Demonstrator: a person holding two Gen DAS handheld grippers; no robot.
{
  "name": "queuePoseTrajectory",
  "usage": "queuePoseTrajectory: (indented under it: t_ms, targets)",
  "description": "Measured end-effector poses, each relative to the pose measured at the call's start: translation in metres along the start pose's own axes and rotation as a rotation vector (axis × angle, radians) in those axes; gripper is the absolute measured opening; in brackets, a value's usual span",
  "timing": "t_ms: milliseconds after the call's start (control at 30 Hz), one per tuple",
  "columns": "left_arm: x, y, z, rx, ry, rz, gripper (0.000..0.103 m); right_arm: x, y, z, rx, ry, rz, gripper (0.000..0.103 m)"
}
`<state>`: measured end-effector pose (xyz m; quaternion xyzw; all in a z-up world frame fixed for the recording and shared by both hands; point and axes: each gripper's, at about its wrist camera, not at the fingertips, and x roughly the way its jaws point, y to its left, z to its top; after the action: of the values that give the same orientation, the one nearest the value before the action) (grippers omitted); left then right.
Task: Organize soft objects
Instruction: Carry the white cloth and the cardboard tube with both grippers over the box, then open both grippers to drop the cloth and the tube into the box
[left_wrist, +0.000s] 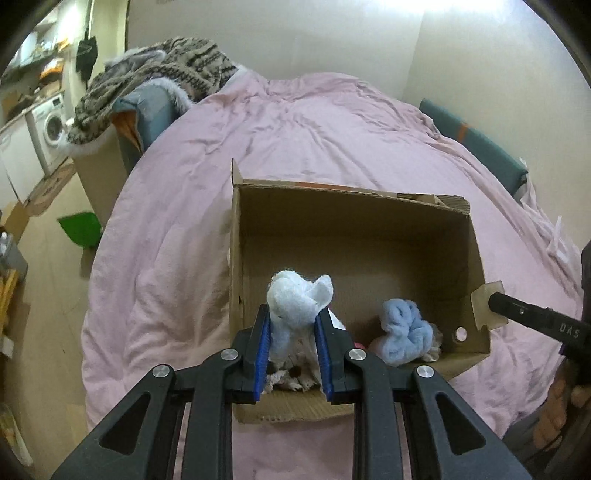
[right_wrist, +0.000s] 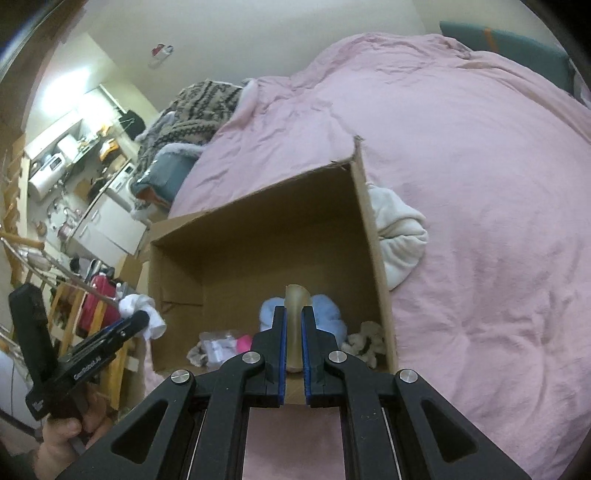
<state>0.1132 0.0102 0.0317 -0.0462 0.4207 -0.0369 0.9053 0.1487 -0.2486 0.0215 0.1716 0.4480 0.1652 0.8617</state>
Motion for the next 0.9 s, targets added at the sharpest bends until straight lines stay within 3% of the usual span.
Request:
queuePoseTrajectory:
  t_ms: [200, 400, 500, 900]
  targets:
    - [0.014, -0.006, -0.003, -0.005, 0.052, -0.044, 0.021, 0.016, 0.008, -0.008, -0.018, 0.052, -0.001, 0.009]
    - [0.004, -0.013, 0.001, 0.003, 0.032, -0.085, 0.021, 0.033, 0.015, -0.015, -0.056, 0.116, -0.006, 0.009]
    - [0.002, -0.015, 0.0, 0.018, 0.006, -0.064, 0.021, 0.038, 0.017, -0.017, -0.065, 0.135, -0.003, 0.009]
    - [0.019, -0.007, -0.007, -0.029, 0.063, -0.084, 0.024, 0.046, 0.024, -0.025, -0.09, 0.172, 0.022, 0.01]
